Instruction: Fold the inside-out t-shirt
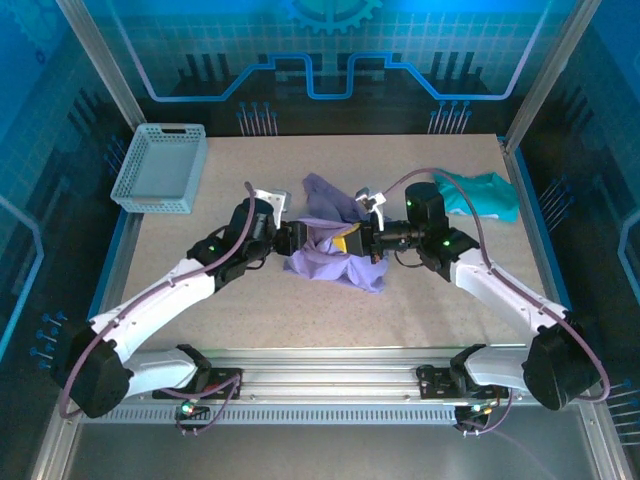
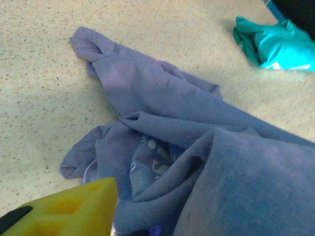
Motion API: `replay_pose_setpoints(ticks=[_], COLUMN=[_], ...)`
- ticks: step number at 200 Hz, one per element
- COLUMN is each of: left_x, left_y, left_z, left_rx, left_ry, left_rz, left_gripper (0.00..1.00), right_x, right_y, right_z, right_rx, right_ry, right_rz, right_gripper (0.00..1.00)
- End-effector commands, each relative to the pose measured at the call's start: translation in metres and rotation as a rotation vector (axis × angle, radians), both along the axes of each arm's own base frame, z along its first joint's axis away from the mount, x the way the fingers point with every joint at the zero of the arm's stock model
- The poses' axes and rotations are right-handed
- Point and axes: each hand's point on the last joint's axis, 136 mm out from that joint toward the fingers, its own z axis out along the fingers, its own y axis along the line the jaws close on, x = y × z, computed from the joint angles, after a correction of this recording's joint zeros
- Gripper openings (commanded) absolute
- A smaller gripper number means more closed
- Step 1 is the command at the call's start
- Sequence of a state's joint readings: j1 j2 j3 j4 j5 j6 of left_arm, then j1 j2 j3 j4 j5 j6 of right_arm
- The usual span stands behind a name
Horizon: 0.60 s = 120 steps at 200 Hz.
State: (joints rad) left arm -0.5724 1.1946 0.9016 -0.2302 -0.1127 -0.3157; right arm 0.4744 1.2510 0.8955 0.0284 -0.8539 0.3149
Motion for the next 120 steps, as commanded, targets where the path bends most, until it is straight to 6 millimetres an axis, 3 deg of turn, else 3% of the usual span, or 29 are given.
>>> replay_pose_setpoints(ticks=[1, 18, 38, 71, 97, 120], left_x=[-0.017, -0.035, -0.057, -0.086, -0.086, -0.077], left_y=[0.009, 0.010, -0.002, -0.043, -0.064, -0.070], left_z=[0.017, 0.023, 0.032, 0.043, 0.040, 0.028], left_rx=[0.023, -0.001, -0.078, -0.215, -0.247, -0.223], left_ry=[-0.025, -0.036, -0.049, -0.042, 0.012, 0.032], left_rz=[-0.013, -0.055, -0.154, -0.397, -0.488, -0.489], left_gripper=[0.60, 0.66, 0.67, 0.50, 0.42, 0.42], right_x=[0.007, 0.012, 0.016, 0.019, 0.019, 0.019], right_y=[-0.001, -0.002, -0.002, -0.002, -0.004, -0.005], right_z=[0.000, -0.002, -0.003, -0.003, -0.003, -0.003], right_rx=[0.017, 0.013, 0.009, 0.004, -0.001, -0.004], right_ry=[0.024, 0.034, 0.044, 0.064, 0.065, 0.063], right_rz=[-0.008, -0.027, -0.044, -0.062, -0.070, -0.074], right_gripper=[0.00, 0.00, 0.00, 0.00, 0.00, 0.00])
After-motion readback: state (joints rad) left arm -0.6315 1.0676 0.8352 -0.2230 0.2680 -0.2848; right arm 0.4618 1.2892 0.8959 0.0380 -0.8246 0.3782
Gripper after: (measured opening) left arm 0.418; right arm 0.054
